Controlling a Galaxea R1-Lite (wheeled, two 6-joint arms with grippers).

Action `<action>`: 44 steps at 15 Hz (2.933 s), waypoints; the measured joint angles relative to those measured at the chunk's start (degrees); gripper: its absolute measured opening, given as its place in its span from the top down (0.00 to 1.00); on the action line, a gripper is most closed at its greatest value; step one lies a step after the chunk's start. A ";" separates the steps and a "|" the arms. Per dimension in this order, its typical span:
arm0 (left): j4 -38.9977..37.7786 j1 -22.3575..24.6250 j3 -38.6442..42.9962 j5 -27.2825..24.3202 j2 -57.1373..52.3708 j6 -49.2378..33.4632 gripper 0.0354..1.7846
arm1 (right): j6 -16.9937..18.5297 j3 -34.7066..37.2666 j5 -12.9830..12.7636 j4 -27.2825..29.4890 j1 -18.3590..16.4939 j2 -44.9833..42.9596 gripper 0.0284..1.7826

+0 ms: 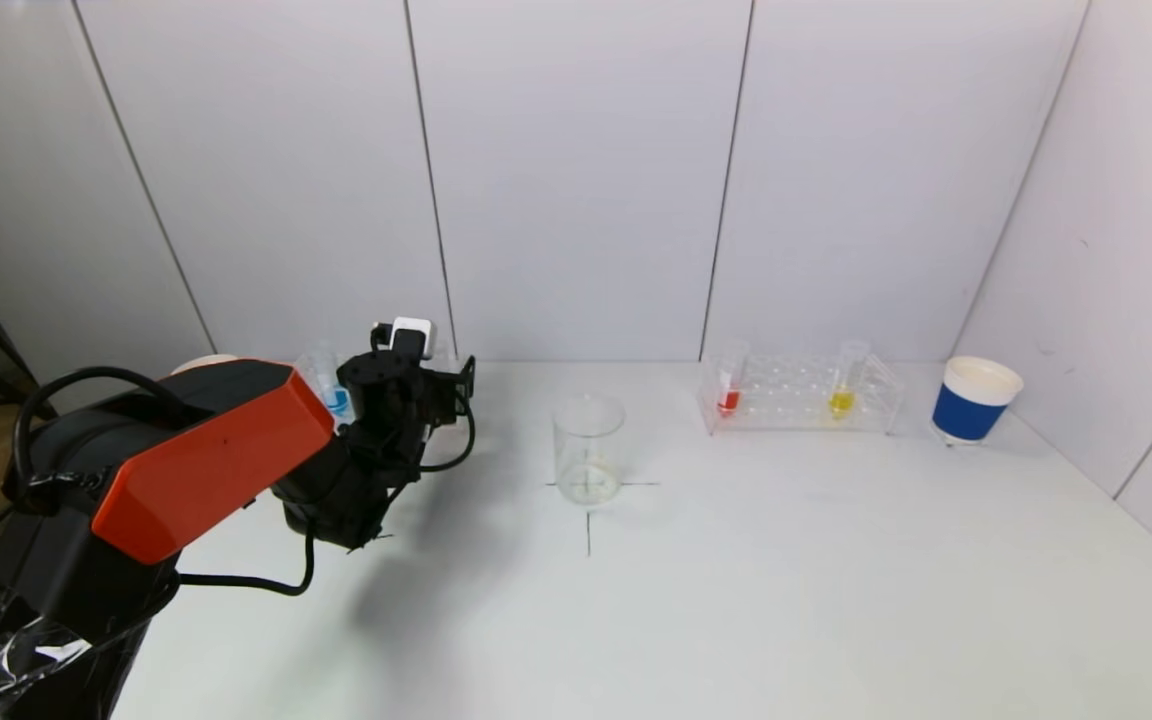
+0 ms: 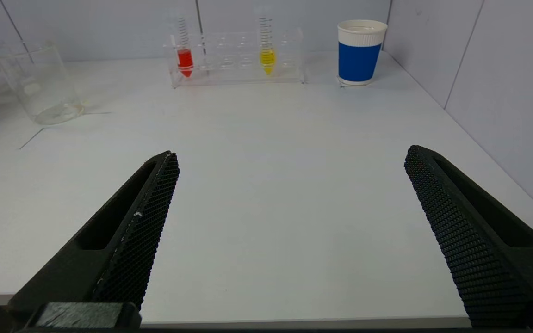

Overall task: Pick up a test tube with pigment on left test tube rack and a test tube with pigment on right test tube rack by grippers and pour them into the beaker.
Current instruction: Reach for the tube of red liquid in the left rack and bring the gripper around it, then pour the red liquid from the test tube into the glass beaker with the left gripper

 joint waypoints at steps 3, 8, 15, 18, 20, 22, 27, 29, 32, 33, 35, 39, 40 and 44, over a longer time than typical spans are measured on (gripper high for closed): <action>0.00 0.11 -0.22 0.00 0.06 -0.02 0.60 | 0.00 0.00 0.00 0.00 0.02 0.00 0.00; 0.00 0.17 -0.26 -0.02 0.09 -0.07 0.76 | 0.02 0.00 0.02 0.02 0.00 0.00 0.00; 0.00 0.17 -0.26 0.00 0.00 -0.05 0.76 | 0.02 0.00 0.00 0.02 0.00 0.00 0.00; 0.05 0.17 0.16 0.05 -0.66 -0.02 0.76 | 0.02 0.00 0.00 0.02 0.02 0.00 0.00; -0.02 0.17 0.49 0.13 -1.57 0.63 0.76 | 0.02 0.00 0.00 0.00 -0.02 0.00 0.00; 0.11 0.17 1.15 0.09 -2.68 1.24 0.76 | 0.00 0.00 -0.02 0.00 -0.02 0.00 0.00; 4.79 0.17 1.56 -0.17 -7.86 3.36 0.76 | 0.00 0.00 0.00 0.00 0.04 0.00 0.00; 8.22 0.17 1.16 -0.33 -10.84 3.47 0.76 | 0.02 0.00 0.00 0.00 -0.02 0.00 0.00; 14.69 -0.50 -2.13 -0.55 -14.67 3.50 0.76 | 0.02 0.00 0.02 0.02 0.00 0.00 0.00; 17.51 -0.66 -4.02 -0.59 -15.98 3.47 0.76 | 0.02 0.00 0.00 0.00 0.00 0.00 0.00; 23.52 -1.21 -7.95 -0.74 -18.22 3.47 0.76 | 0.02 0.00 0.00 0.00 0.00 0.00 0.00; 38.01 -2.56 -14.84 -2.12 -21.89 3.39 0.76 | 0.02 0.00 0.00 0.00 0.00 0.00 0.00; 40.88 -2.97 -15.88 -3.00 -22.52 3.32 0.76 | 0.02 0.00 0.00 0.00 0.00 0.00 0.00; 50.41 -3.63 -19.08 -11.67 -24.70 2.82 0.76 | 0.02 0.00 0.00 0.00 0.00 0.00 0.00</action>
